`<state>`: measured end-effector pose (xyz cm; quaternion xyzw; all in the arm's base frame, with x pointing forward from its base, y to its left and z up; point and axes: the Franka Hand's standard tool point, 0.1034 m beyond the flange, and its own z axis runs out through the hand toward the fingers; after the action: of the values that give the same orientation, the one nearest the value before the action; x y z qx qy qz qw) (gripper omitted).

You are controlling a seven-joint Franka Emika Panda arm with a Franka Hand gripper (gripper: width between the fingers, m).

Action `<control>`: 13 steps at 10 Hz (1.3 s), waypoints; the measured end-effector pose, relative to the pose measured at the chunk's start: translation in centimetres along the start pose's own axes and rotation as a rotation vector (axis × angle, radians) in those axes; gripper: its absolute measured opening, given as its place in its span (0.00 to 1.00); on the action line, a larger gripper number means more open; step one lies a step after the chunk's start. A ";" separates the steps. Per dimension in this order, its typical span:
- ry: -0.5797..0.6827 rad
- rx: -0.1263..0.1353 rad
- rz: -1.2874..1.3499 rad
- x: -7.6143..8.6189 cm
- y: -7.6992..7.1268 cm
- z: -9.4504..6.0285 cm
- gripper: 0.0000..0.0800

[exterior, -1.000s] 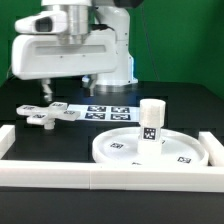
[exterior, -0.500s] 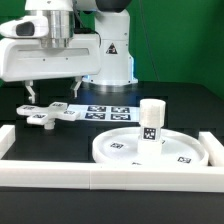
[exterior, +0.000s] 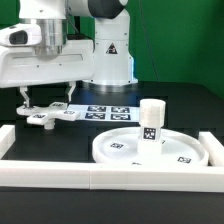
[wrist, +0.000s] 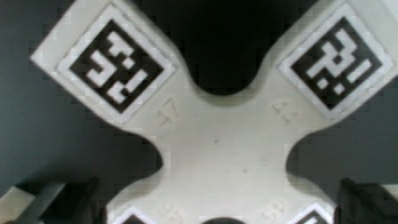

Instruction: Assemble round table

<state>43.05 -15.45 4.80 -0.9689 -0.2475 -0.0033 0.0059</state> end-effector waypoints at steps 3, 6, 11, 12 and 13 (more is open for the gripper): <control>-0.008 0.006 0.000 -0.2 -0.2 0.5 0.81; -0.018 0.015 0.002 -0.6 -0.4 1.1 0.81; -0.023 0.019 -0.001 -0.4 -0.5 1.6 0.81; -0.025 0.020 -0.001 -0.4 -0.5 1.8 0.81; -0.029 0.023 -0.001 -0.5 -0.6 2.0 0.81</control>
Offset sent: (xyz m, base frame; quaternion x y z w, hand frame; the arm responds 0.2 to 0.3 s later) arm -0.0017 -0.0029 -0.0102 0.0029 0.0077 -0.0038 1.0000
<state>42.36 -15.17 2.82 -0.9685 -0.2481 0.0136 0.0137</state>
